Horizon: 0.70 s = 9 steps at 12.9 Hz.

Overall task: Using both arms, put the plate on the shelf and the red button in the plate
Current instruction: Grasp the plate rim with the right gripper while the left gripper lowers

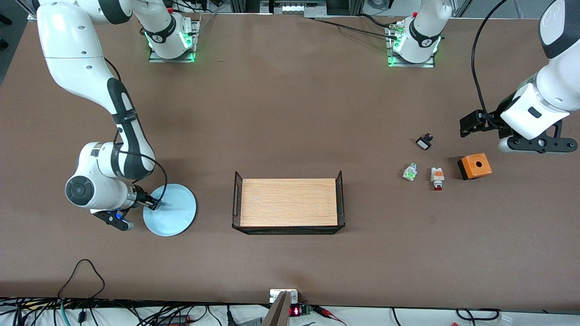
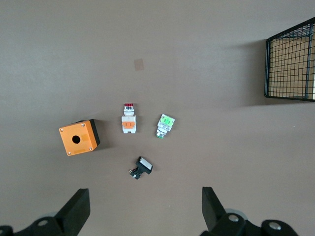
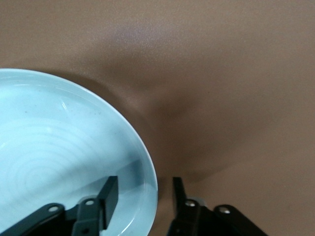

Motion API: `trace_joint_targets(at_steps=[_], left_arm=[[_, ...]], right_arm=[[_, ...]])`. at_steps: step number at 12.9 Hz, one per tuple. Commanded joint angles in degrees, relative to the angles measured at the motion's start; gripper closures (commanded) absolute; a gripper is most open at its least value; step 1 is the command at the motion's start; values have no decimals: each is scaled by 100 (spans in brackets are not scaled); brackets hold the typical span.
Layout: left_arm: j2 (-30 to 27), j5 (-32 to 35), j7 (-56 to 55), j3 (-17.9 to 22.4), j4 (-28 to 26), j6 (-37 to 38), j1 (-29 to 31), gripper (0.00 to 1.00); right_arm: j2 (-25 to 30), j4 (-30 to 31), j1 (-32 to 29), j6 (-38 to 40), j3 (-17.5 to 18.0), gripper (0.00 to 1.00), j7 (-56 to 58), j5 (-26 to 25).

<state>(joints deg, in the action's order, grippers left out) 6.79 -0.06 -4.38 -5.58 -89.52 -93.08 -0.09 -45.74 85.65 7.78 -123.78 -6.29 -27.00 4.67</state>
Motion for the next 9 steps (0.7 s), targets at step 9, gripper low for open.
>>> trace_joint_targets(at_steps=[9], left_arm=[[262, -74, 280, 4, -759, -1124, 150, 0]], right_arm=[[22, -110, -31, 539, 14, 88, 55, 96]])
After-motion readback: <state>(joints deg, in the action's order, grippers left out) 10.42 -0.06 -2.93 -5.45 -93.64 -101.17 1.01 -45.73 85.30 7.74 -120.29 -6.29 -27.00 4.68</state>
